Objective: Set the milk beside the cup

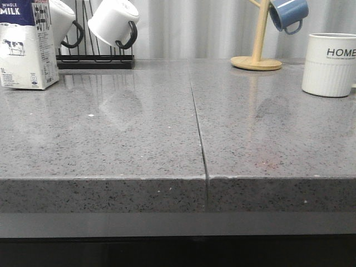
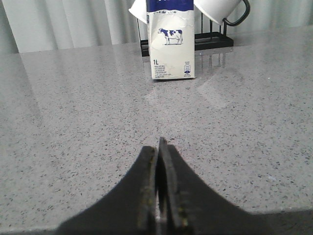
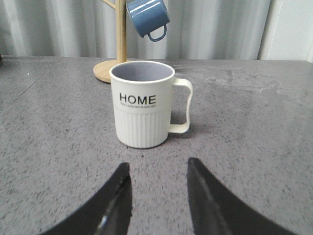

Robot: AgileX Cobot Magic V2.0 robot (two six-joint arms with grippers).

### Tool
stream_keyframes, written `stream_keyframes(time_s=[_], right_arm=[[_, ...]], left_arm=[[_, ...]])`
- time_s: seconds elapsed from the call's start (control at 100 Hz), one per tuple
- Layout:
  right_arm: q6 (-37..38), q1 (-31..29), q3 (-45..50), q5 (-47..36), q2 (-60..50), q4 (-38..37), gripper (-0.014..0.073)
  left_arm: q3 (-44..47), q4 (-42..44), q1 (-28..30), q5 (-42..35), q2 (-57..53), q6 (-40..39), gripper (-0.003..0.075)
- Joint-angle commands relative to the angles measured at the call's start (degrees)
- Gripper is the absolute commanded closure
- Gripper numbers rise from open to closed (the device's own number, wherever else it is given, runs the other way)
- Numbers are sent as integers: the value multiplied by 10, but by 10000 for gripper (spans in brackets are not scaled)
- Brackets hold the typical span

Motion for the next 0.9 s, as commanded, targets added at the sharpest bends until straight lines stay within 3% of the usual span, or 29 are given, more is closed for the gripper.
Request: stream_keyframes(time_s=[0.0, 0.2, 0.54, 0.89], right_arm=[[-5, -5, -30, -113, 65, 8, 294], [-5, -38, -91, -191, 208, 10, 294], [-5, -45, -214, -207, 382, 10, 294], [-5, -53, -304, -218, 485, 11, 295]], left_arm=[[26, -4, 3, -43, -17, -4, 741], [26, -4, 3, -43, -17, -4, 741], [26, -4, 3, -43, -17, -4, 741], [26, -4, 3, -43, -17, -4, 741]])
